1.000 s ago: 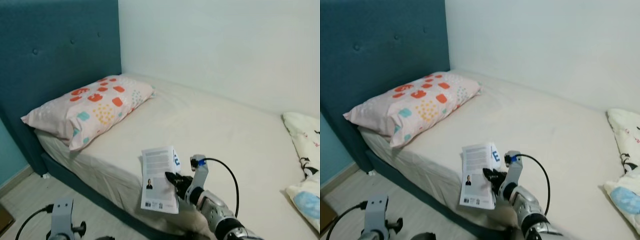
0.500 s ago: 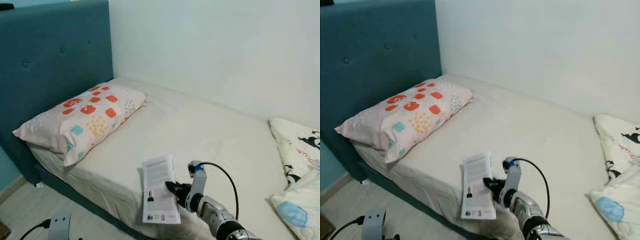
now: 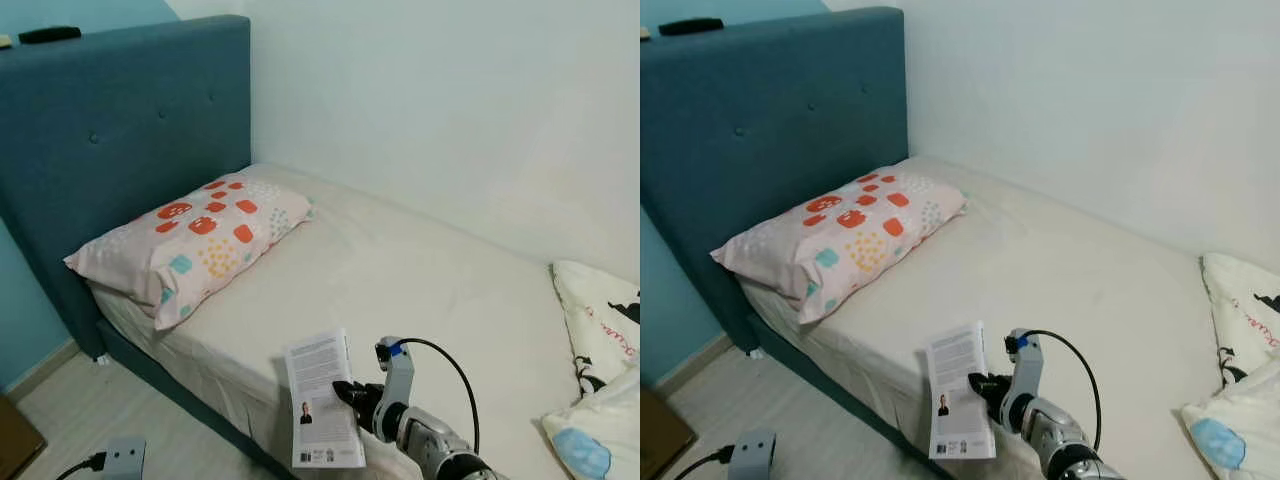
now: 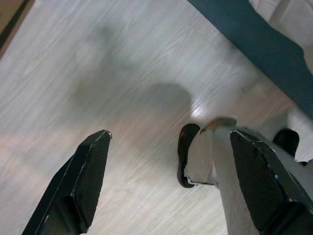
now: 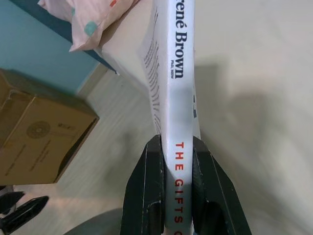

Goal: Clean up the room

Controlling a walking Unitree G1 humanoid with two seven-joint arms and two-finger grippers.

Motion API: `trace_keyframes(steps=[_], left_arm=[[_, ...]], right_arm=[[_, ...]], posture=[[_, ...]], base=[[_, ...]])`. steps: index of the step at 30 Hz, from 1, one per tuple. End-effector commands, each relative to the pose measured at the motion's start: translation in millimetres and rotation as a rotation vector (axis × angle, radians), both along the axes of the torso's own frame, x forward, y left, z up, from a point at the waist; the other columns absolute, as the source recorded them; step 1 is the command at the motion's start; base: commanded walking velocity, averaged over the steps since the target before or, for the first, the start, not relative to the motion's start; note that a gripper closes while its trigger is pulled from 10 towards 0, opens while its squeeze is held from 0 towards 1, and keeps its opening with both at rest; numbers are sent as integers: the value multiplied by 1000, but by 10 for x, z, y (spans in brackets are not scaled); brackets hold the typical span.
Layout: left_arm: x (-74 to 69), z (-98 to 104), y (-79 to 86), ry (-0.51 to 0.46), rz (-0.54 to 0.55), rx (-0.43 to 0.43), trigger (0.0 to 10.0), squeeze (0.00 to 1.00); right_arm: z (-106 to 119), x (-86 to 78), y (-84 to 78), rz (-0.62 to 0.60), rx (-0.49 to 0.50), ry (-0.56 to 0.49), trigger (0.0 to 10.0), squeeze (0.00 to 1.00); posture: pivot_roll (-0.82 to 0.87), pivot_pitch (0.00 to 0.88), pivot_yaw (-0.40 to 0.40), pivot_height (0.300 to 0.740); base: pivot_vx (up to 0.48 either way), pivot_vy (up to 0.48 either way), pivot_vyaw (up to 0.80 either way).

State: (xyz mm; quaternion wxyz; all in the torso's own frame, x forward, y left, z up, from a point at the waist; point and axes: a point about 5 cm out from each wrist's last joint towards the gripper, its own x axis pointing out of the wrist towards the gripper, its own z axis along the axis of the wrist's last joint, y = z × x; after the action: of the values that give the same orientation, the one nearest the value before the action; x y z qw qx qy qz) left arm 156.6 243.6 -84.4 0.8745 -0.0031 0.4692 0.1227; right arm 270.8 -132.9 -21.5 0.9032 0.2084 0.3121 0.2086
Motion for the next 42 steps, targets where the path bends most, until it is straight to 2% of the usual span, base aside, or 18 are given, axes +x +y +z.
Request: trace_keyframes(steps=[1, 5, 6, 9, 13, 18, 20, 25, 27, 30, 42], left_arm=[[-3, -19, -64, 7, -21, -15, 10000, 0], [-2, -23, -83, 7, -24, -22, 10000, 0], [-5, -27, -94, 8, -26, -21, 10000, 0], [-6, -28, -98, 9, -27, -21, 10000, 0], [-15, -36, -115, 16, -41, -19, 10000, 0], [-23, -41, -120, 19, -44, -20, 10000, 0], [-57, -57, -122, 38, -37, -21, 10000, 0], [-82, -66, -122, 45, -39, -21, 10000, 0], [-94, -73, -132, 48, -55, -21, 10000, 0], [-99, -75, -138, 49, -63, -22, 10000, 0], [-102, -85, -174, 56, -90, -27, 10000, 0]], right_arm=[[-24, -17, -64, -19, -39, 8, 10000, 0], [-129, -124, -127, -43, -98, 64, 10000, 0], [-229, -241, -169, -49, -151, 118, 10000, 0], [-267, -288, -184, -52, -171, 139, 10000, 0], [-432, -513, -292, -97, -269, 233, 10000, 0], [-484, -596, -332, -108, -305, 266, 10000, 0], [-546, -704, -398, -138, -355, 300, 10000, 0], [-565, -749, -410, -125, -362, 294, 10000, 0], [-565, -755, -369, -30, -401, 260, 10000, 0], [-568, -760, -347, 18, -435, 245, 10000, 0], [-583, -787, -301, 36, -429, 246, 10000, 0]], posture=[[233, 0, -138, 731], [234, 0, -142, 740], [234, 0, -141, 740], [236, 0, -144, 740], [242, 0, -150, 740], [246, 0, -153, 740], [249, 0, -154, 740], [252, 0, -155, 740], [250, 0, -154, 740], [249, 0, -153, 740], [244, 0, -144, 740]], base=[[0, 0, 0], [0, 0, 0], [0, 0, 0], [0, 0, 0], [0, 0, 0], [0, 0, 0], [0, 0, 0], [0, 0, 0], [0, 0, 584], [0, 0, 644], [0, 0, 648]])
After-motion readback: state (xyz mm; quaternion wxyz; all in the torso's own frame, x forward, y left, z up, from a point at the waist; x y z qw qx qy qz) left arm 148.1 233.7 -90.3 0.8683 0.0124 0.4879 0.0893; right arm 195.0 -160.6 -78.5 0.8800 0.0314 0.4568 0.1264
